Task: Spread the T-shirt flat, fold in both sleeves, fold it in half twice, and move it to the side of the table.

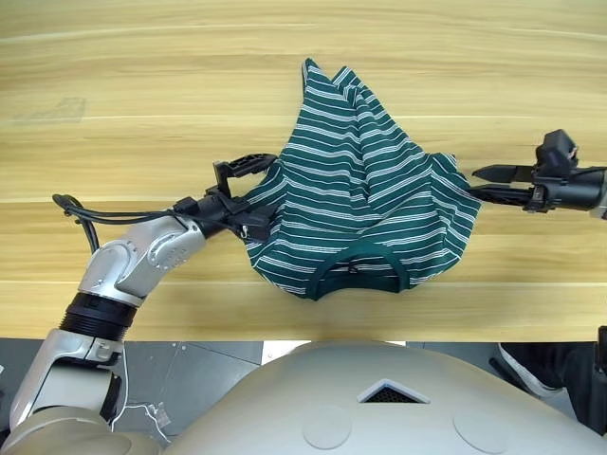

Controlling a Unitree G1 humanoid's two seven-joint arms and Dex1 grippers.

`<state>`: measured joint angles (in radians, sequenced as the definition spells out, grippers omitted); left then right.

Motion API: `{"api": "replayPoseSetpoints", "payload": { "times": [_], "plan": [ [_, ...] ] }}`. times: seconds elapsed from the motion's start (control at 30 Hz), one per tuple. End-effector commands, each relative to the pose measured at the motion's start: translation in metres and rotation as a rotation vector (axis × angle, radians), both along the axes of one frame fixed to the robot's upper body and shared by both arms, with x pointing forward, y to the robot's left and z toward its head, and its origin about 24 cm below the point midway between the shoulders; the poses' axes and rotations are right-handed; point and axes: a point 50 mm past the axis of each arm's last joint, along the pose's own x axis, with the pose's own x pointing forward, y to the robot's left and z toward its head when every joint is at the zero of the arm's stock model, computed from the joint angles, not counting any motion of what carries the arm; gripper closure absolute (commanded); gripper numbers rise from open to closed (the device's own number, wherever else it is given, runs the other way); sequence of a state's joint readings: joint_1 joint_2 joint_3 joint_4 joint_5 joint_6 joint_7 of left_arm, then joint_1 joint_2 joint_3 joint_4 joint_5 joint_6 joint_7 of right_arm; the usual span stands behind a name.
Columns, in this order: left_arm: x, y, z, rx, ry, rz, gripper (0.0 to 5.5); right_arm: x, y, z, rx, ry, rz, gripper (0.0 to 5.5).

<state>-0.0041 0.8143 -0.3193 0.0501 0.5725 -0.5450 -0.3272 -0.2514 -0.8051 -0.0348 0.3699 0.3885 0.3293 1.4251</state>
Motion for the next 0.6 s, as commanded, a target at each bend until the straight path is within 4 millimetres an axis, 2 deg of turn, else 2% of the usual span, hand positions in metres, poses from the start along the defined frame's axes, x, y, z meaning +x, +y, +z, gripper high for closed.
{"api": "replayPoseSetpoints", "payload": {
  "times": [0.03, 0.07, 0.13, 0.17, 0.23, 0.37, 0.43, 0.5, 0.6],
  "plan": [
    [0.002, 0.003, 0.02, -0.181, 0.147, 0.065, 0.1, 0.021, -0.007, 0.054, 0.106, -0.208, -0.072, 2.67],
    [0.011, 0.002, 0.036, -0.28, 0.14, 0.087, 0.1, 0.03, -0.004, 0.063, 0.119, -0.285, -0.118, 2.5],
    [0.044, 0.001, 0.074, -0.507, 0.029, 0.168, 0.1, 0.057, 0.015, 0.062, 0.077, -0.457, -0.254, 2.28],
    [0.058, -0.001, 0.086, -0.584, -0.013, 0.202, 0.1, 0.068, 0.028, 0.057, 0.051, -0.509, -0.292, 2.28],
    [0.084, -0.015, 0.094, -0.63, -0.058, 0.218, 0.1, 0.088, 0.061, 0.04, -0.015, -0.57, -0.31, 2.28],
    [0.123, -0.047, 0.096, -0.633, -0.07, 0.221, 0.1, 0.119, 0.109, 0.023, -0.156, -0.603, -0.291, 2.28],
    [0.142, -0.065, 0.092, -0.561, -0.083, 0.236, 0.1, 0.129, 0.129, 0.012, -0.247, -0.573, -0.287, 2.28],
    [0.152, -0.076, 0.078, -0.43, -0.079, 0.235, 0.1, 0.131, 0.137, 0.0, -0.337, -0.546, -0.275, 2.28],
    [0.147, -0.08, 0.043, -0.24, 0.002, 0.179, 0.1, 0.129, 0.142, -0.014, -0.413, -0.525, -0.255, 2.28]
  ]
}}
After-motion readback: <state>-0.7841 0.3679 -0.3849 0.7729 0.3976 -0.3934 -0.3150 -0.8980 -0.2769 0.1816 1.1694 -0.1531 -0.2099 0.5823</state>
